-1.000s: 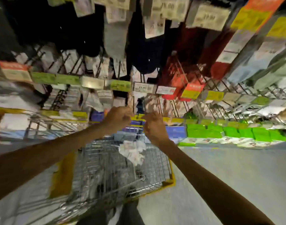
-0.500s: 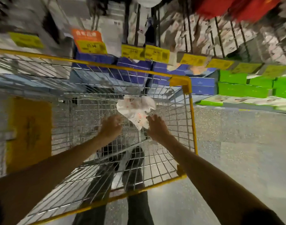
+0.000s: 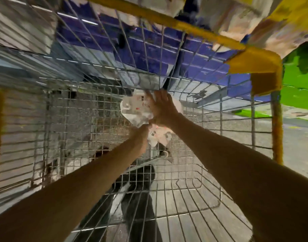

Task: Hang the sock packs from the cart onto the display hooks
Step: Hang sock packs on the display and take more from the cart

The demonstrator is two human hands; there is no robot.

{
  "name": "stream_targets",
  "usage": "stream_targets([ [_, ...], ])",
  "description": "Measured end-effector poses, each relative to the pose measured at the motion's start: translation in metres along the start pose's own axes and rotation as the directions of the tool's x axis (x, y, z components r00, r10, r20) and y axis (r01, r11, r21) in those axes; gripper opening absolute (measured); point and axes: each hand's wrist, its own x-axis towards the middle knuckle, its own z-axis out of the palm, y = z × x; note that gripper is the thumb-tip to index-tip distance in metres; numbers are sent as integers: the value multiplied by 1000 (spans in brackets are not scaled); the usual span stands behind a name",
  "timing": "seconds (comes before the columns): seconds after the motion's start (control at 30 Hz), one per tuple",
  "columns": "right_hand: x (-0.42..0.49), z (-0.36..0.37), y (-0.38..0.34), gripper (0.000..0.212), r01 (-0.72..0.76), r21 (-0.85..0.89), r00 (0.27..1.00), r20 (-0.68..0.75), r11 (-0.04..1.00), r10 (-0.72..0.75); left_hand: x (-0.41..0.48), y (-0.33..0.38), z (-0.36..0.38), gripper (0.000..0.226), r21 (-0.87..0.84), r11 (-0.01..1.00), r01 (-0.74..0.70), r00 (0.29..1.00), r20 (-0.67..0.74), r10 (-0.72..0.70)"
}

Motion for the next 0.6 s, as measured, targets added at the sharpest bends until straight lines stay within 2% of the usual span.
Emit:
stream_targets([
  [0.1,10,-2,-6,123,-41,8,998,50,999,40,18,-5,4,44,-82,996,-33,999,-35,30],
  [0.23,-4,-4,-8,119,-13,144,993,-113,989,30,10,0,6,37,-172,979,-111,987,-131,89],
  [0.33,-19,-12,1,98,-54,359,988,-116,932,102,0,8,2,34,-183,982,-46,999,-25,42],
  [0.43,-40,-12,9,85,-141,529,982,-33,837,187,-3,9,-13,31,80,983,-164,986,12,164],
  [0.5,-56,-11,13,89,-132,511,983,-40,849,177,-8,20,-39,23,347,891,-293,956,81,283],
  [0.53,-63,-12,14,93,-99,470,987,-64,877,146,-8,29,-55,25,492,797,-349,937,167,307],
  [0.57,-70,-14,14,96,-43,408,988,-117,912,99,-6,41,-74,32,645,660,-384,923,268,275],
  [0.6,-74,-16,14,100,33,331,979,-200,943,36,-8,55,-90,40,776,502,-382,923,340,178],
])
